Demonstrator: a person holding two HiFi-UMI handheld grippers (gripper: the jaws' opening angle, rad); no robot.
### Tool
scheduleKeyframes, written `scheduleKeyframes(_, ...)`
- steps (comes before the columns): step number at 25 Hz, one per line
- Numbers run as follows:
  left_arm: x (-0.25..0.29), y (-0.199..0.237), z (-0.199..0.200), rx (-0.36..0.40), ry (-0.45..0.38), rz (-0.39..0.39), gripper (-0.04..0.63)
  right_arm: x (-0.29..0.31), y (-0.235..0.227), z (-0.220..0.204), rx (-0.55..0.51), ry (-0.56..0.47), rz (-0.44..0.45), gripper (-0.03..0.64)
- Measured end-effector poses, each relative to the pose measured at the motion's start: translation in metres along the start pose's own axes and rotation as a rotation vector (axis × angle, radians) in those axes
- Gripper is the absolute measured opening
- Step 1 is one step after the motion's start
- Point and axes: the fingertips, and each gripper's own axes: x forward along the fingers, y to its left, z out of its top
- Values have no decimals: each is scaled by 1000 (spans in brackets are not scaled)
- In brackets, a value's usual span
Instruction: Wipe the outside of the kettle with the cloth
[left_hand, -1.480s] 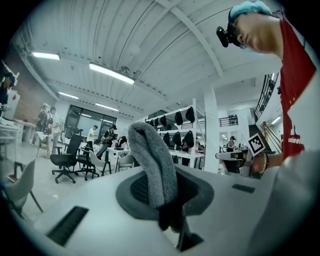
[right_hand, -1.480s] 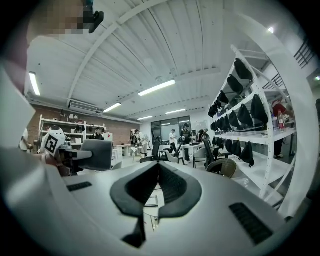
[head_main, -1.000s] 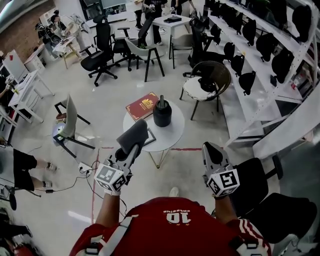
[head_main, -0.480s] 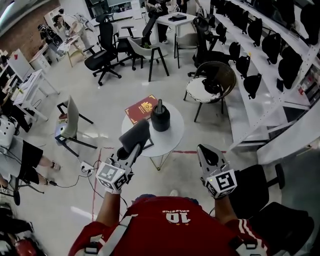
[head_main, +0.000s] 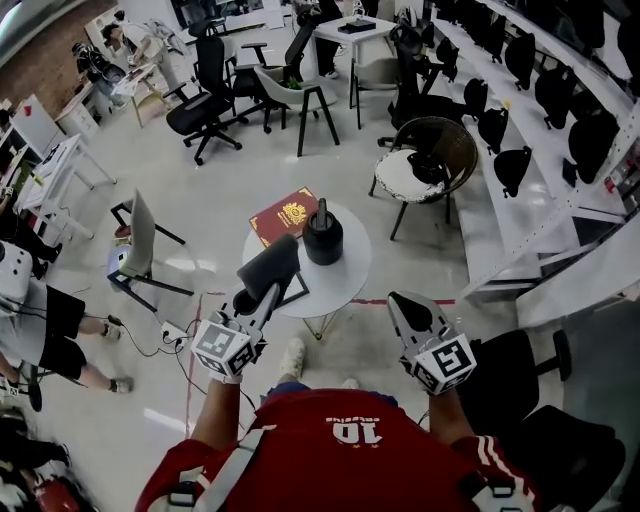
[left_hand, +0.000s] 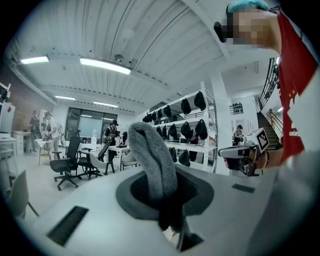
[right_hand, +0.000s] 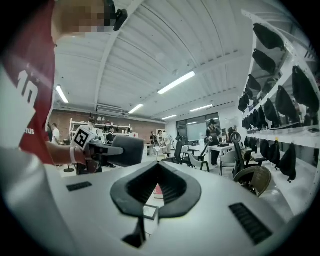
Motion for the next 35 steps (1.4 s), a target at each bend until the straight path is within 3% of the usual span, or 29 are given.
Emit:
scheduleKeyframes(5, 21, 40, -5, 8, 3, -28, 48, 33, -5, 11, 18, -52, -11, 15)
scheduleKeyframes(14, 70, 126, -12, 59, 33, -126, 48, 93, -20, 12, 50, -20, -149, 15)
scheduleKeyframes(24, 134, 194, -71, 135, 134, -263, 48, 150, -22, 0, 33, 44, -247, 15)
scheduleKeyframes(30, 170, 218, -110, 223, 222, -361, 48, 169, -7, -2, 36, 29, -313, 15)
scheduleKeyframes(35, 201, 222, -155, 380, 303, -452, 48, 165, -7, -9, 76, 20, -425, 15)
